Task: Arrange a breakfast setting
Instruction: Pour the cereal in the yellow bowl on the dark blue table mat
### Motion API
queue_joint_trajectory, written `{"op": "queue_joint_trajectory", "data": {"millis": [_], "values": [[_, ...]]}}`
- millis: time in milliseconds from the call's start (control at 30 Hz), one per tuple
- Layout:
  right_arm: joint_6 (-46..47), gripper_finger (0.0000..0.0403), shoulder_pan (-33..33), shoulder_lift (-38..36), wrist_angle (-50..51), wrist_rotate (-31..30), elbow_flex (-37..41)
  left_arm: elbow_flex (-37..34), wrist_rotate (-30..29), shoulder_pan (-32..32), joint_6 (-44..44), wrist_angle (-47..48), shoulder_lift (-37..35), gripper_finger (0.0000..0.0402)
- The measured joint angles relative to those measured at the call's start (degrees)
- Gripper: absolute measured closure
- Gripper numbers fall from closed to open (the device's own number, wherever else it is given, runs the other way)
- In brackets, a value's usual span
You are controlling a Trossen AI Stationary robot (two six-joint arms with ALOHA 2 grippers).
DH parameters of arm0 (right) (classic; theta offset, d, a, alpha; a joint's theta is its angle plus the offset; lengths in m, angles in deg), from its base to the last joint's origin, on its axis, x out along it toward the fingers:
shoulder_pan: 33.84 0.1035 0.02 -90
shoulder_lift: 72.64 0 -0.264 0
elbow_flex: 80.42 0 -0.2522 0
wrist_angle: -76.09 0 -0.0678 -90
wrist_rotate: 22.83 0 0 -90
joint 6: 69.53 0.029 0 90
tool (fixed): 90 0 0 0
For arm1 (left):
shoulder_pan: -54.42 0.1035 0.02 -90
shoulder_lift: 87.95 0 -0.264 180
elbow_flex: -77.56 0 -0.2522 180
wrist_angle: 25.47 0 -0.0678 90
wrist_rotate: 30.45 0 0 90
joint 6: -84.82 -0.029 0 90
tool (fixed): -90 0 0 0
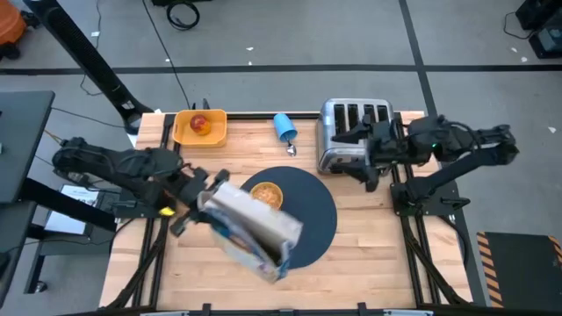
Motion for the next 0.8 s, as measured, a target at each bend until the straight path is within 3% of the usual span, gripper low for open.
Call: {"op": "queue_joint_trajectory", "data": {"millis": [333,500,800], "values": [[-1.9,0.0055,10.2,16.0,-14.8,-17.0,-10.0,-1.3,-4.6,-14.2,-1.4,15.0,-10.5,0.0314],[-2.1,0.0055,12.6,23.1,-19.7,-23.1,-13.2,-9.5,-9.8,-22.9,0.8,12.5,-17.6,0.0314],[-2.0,0.0055,14.2,32.9,-22.0,-27.6,-18.7,-25.7,-17.8,-33.1,1.3,7.1,-27.9,0.0314]]}}
